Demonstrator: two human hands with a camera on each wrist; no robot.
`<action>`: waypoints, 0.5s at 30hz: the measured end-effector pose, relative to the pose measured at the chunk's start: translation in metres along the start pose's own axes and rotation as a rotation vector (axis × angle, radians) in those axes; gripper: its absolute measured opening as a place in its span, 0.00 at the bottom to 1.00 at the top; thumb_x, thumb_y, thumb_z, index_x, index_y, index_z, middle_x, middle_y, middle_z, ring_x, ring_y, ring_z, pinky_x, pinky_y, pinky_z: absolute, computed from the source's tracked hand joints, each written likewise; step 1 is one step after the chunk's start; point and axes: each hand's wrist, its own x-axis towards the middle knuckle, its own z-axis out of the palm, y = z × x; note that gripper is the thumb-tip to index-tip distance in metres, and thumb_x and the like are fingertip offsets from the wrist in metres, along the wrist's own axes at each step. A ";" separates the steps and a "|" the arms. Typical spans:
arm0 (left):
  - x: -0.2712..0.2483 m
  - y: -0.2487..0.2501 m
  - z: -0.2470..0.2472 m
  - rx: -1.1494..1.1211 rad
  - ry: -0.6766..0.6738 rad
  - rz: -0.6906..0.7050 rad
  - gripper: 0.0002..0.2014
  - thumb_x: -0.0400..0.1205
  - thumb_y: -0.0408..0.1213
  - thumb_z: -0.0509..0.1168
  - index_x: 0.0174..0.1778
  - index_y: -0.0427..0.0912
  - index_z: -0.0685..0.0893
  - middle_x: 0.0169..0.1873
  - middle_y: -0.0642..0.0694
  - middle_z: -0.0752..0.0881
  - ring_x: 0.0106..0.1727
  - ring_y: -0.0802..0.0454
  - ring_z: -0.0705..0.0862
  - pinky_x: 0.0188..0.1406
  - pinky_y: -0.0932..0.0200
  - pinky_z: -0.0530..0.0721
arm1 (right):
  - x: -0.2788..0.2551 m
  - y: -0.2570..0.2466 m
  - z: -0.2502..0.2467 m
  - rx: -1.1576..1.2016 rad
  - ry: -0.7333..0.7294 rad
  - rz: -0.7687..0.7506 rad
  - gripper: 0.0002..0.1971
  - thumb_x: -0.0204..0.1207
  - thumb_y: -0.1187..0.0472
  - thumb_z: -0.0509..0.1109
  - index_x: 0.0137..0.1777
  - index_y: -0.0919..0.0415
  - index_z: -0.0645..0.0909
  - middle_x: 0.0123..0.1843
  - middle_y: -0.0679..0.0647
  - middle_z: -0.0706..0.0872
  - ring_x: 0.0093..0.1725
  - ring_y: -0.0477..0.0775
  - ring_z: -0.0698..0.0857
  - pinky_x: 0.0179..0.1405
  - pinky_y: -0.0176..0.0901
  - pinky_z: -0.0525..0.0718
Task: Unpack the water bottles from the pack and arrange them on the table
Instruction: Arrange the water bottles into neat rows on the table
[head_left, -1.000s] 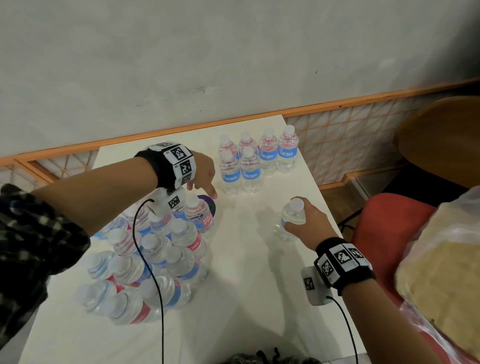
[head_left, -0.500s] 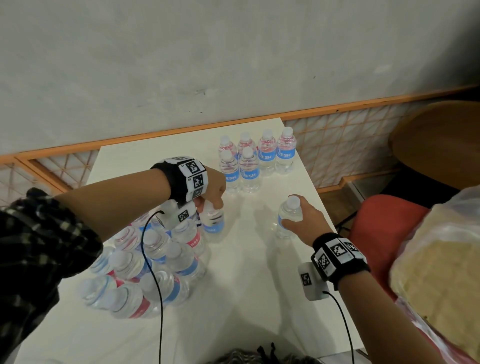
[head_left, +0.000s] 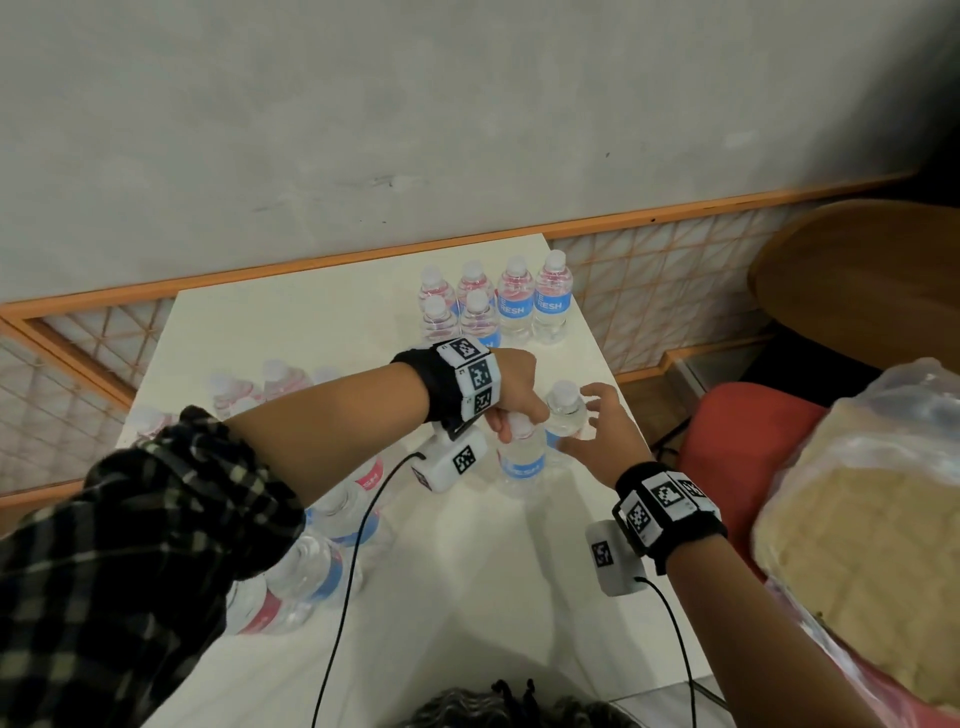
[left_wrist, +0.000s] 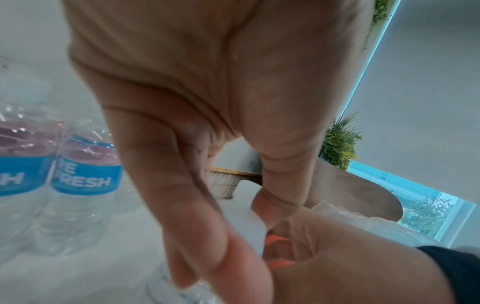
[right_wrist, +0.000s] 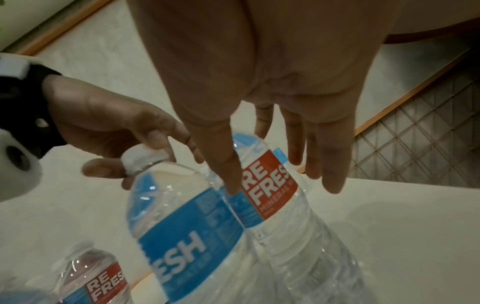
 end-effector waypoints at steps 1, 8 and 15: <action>0.000 0.003 0.002 -0.023 0.010 0.009 0.25 0.77 0.33 0.66 0.69 0.29 0.71 0.14 0.43 0.84 0.14 0.54 0.82 0.17 0.67 0.82 | -0.001 0.002 -0.002 -0.035 0.018 0.006 0.32 0.65 0.64 0.80 0.66 0.58 0.67 0.60 0.58 0.76 0.54 0.54 0.79 0.53 0.43 0.78; 0.001 0.011 -0.005 0.118 0.072 0.047 0.38 0.78 0.45 0.70 0.77 0.36 0.58 0.30 0.42 0.85 0.25 0.51 0.85 0.29 0.60 0.85 | -0.023 -0.011 -0.010 -0.214 -0.111 -0.113 0.21 0.67 0.56 0.79 0.55 0.51 0.73 0.44 0.52 0.82 0.37 0.48 0.82 0.35 0.32 0.75; 0.005 0.029 -0.011 0.468 0.242 0.243 0.27 0.82 0.37 0.61 0.78 0.49 0.66 0.64 0.41 0.80 0.59 0.45 0.80 0.48 0.59 0.75 | -0.027 -0.030 0.015 -0.261 -0.148 -0.165 0.28 0.68 0.41 0.75 0.67 0.41 0.72 0.32 0.51 0.77 0.32 0.44 0.76 0.32 0.32 0.71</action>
